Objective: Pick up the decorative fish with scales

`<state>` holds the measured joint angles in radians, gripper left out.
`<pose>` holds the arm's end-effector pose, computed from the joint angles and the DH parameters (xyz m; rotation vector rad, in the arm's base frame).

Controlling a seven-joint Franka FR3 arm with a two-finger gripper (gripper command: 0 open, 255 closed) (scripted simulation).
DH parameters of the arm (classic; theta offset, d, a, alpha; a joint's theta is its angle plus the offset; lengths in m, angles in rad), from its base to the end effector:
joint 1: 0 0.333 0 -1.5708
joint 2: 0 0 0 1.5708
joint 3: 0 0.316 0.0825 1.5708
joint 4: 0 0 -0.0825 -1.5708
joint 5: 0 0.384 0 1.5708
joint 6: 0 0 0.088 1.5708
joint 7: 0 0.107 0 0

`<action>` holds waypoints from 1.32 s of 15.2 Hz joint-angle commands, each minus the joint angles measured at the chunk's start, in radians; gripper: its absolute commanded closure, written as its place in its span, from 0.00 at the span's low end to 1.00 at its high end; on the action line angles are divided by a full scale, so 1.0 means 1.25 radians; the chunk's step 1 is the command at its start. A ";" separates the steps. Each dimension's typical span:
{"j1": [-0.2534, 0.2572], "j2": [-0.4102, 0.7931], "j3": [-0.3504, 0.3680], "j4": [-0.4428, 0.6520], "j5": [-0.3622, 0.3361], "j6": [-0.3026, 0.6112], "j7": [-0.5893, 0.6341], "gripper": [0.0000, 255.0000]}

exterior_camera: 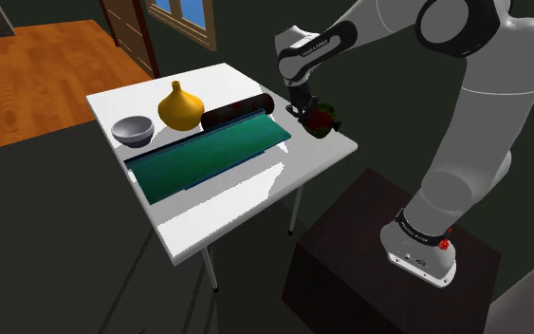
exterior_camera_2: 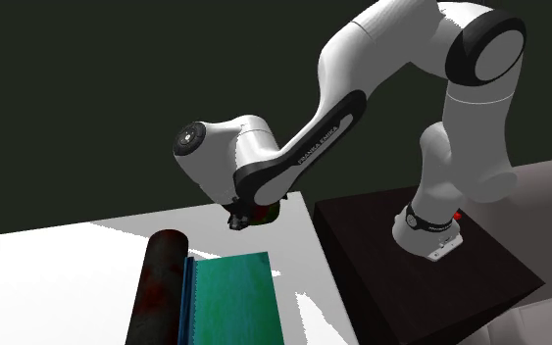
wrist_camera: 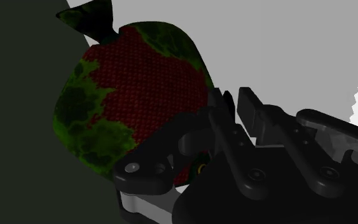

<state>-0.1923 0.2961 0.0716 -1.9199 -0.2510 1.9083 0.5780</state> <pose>0.5737 -0.0891 0.3194 2.7362 -0.8143 -0.3618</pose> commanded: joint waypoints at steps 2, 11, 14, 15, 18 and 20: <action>0.000 0.000 0.000 0.000 0.000 0.000 0.000 1.00; 0.000 -0.021 0.001 0.016 0.005 -0.035 -0.008 1.00; 0.001 -0.035 0.002 0.029 0.008 -0.063 -0.015 1.00; 0.001 -0.040 0.002 0.034 0.009 -0.072 -0.017 1.00; 0.001 -0.052 0.003 0.050 0.011 -0.100 -0.023 1.00; 0.001 -0.060 0.003 0.062 0.013 -0.118 -0.027 1.00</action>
<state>-0.1917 0.2282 0.0750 -1.8483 -0.2361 1.7727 0.5453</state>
